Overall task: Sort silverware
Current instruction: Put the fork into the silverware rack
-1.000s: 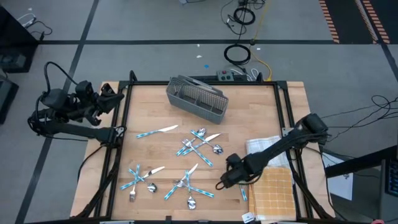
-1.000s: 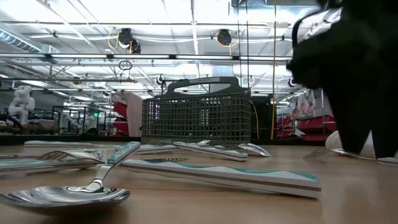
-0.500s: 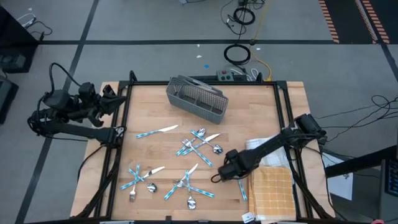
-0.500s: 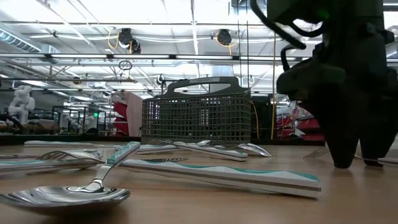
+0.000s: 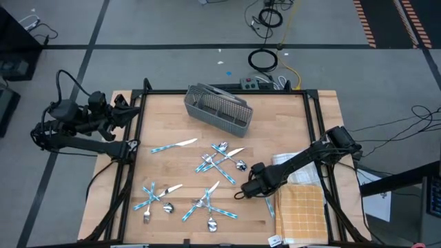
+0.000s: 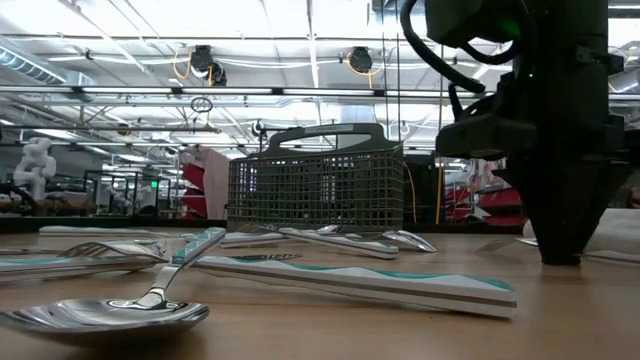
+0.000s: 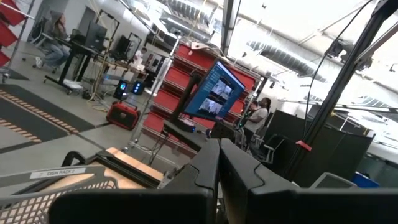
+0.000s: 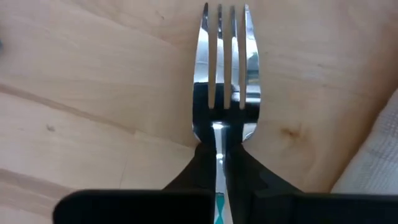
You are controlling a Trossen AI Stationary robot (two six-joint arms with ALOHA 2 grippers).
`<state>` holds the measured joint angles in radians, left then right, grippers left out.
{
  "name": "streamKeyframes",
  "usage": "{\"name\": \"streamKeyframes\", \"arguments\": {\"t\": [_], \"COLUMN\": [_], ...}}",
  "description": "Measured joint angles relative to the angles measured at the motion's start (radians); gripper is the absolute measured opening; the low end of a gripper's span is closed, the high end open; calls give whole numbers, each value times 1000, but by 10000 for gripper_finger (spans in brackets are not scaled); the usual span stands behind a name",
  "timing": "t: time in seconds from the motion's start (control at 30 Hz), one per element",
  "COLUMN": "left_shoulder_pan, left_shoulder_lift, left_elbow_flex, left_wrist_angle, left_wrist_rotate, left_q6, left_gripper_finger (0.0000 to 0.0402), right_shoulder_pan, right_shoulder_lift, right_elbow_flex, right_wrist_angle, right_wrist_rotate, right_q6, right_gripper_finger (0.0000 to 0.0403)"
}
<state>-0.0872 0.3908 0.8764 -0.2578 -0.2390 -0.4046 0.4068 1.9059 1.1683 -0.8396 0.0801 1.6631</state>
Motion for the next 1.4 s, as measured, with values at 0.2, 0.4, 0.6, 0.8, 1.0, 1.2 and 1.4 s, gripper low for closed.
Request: {"name": "streamKeyframes", "arguments": {"t": [0.2,0.4,0.6,0.8,1.0,1.2,1.4], "left_shoulder_pan": [0,0,0,0,0,0,0], "left_shoulder_lift": [0,0,0,0,0,0,0], "left_elbow_flex": [0,0,0,0,0,0,0], "left_wrist_angle": [0,0,0,-19,-60,-75,-77], "left_wrist_rotate": [0,-2,-24,-33,-55,-66,-65], "left_q6": [1,1,24,53,55,55,55], "left_gripper_finger": [17,17,17,17,17,17,17], "right_shoulder_pan": [-25,-86,-190,-291,-337,-371,-376], "right_shoulder_lift": [5,-6,-107,-236,-282,-281,-313], "right_elbow_flex": [166,385,463,465,449,346,183], "right_wrist_angle": [-137,-330,-335,-149,169,652,804], "right_wrist_rotate": [267,576,976,1161,1130,813,725], "right_q6": [-41,-164,-348,-703,-1132,-1561,-1599], "right_gripper_finger": [1,1,0,0,0,0,0]}}
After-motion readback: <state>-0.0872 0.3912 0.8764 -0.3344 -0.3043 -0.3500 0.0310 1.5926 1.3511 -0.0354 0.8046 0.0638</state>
